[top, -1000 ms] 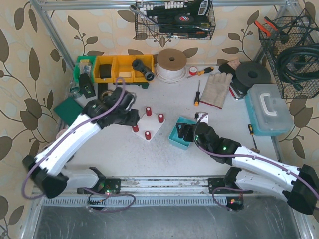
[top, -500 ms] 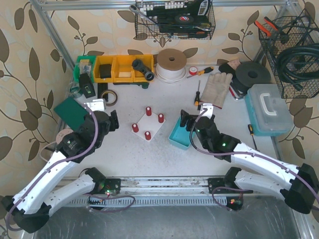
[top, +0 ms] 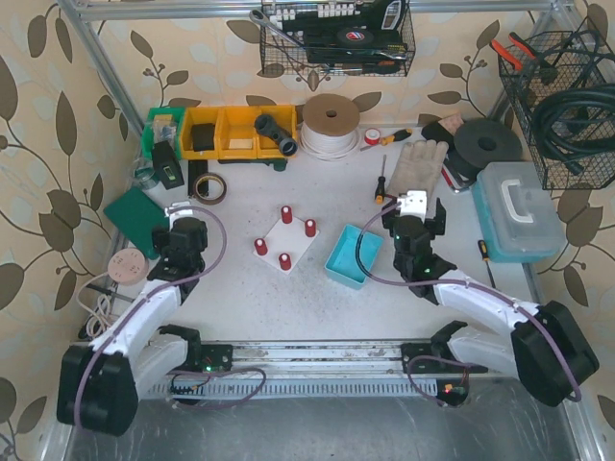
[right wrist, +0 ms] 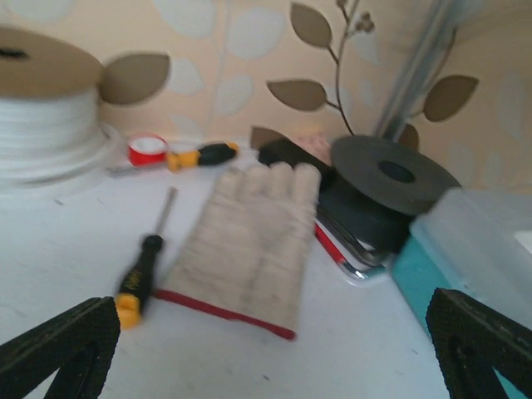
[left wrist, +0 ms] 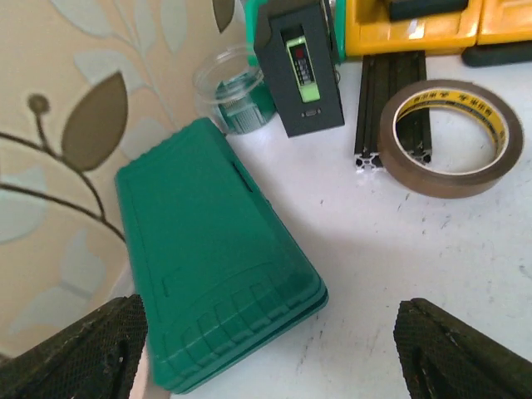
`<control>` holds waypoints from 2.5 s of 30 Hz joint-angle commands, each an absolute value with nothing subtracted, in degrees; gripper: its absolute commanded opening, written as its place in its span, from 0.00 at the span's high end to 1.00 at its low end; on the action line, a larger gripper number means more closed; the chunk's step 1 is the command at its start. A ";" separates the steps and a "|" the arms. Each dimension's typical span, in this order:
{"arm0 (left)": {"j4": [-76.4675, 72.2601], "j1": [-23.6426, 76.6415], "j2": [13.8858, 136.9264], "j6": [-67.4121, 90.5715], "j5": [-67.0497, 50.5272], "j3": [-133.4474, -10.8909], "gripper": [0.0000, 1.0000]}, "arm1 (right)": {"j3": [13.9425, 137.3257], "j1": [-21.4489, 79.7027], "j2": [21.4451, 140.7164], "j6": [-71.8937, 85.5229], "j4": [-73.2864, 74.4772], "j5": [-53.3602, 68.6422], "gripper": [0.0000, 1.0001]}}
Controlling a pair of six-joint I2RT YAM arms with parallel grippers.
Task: Install the large spring
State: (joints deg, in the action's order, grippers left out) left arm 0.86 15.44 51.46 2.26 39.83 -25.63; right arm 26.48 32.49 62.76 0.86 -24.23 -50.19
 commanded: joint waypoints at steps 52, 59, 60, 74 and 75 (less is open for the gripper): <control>-50.33 4.81 86.04 -7.86 11.32 -18.33 0.15 | 17.11 7.43 86.63 -8.54 -56.86 -22.43 0.00; -48.35 4.65 85.91 -7.20 12.13 -19.25 0.15 | 17.64 7.19 86.65 -8.31 -55.94 -22.01 0.00; -48.25 4.65 85.76 -7.06 12.24 -19.18 0.14 | 17.67 7.17 86.66 -8.27 -55.86 -21.97 0.00; -47.46 4.66 85.79 -5.63 15.33 -19.68 0.14 | 18.61 6.24 86.56 -7.74 -53.77 -20.57 0.00; -47.44 4.66 85.78 -5.66 15.30 -19.63 0.14 | 18.63 6.20 86.57 -7.66 -53.74 -20.49 0.00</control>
